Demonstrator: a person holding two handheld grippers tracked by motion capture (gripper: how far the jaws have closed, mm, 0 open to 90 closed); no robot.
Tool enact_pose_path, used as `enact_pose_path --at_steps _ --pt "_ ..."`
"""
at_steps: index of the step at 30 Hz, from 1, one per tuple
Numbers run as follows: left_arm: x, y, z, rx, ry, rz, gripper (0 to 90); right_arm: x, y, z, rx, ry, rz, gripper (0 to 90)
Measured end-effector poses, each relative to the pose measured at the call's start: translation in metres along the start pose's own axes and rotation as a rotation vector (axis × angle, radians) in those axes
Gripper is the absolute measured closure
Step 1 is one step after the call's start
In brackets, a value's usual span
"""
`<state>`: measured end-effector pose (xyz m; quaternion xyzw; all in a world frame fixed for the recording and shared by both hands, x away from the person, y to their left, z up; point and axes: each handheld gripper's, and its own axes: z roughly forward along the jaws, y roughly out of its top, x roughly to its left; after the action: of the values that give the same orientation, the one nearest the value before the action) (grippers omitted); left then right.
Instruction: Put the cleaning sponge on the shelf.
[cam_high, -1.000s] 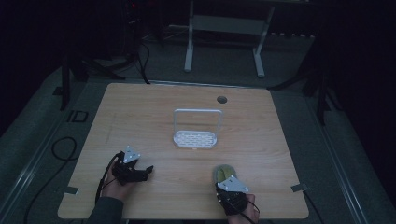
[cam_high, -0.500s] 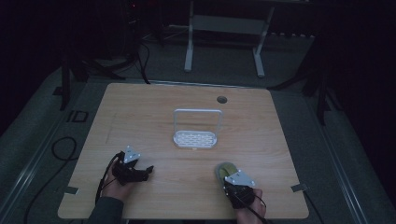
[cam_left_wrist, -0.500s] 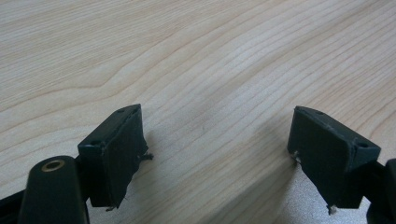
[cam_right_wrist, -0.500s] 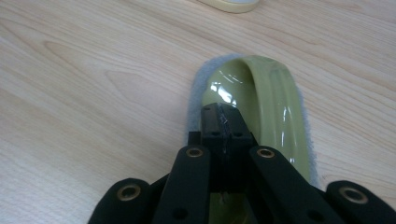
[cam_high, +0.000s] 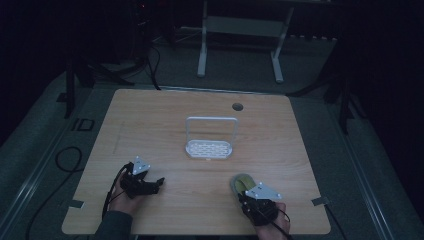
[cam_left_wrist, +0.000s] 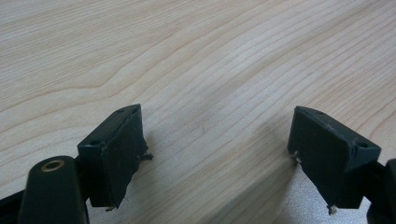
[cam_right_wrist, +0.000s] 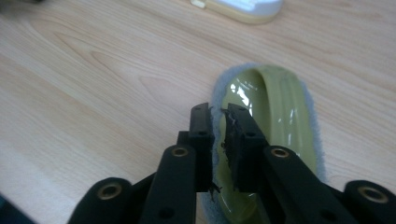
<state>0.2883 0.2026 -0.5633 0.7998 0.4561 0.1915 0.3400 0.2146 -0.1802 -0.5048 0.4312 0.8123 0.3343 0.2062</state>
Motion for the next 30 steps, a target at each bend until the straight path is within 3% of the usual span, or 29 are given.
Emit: enact_pose_path --at_steps 12,22,30 --pt "0.0 0.001 0.001 0.002 -0.001 0.0 18.2 -0.019 0.017 -0.015 0.016 0.049 -0.005 65.8" --pt "-0.001 0.001 0.001 0.0 -0.001 -0.004 17.9 -0.039 0.035 -0.014 0.132 0.087 -0.011 60.0" --pt "-0.001 0.001 0.001 0.0 -0.001 -0.004 17.9 -0.043 0.04 -0.006 0.197 0.088 -0.03 59.4"
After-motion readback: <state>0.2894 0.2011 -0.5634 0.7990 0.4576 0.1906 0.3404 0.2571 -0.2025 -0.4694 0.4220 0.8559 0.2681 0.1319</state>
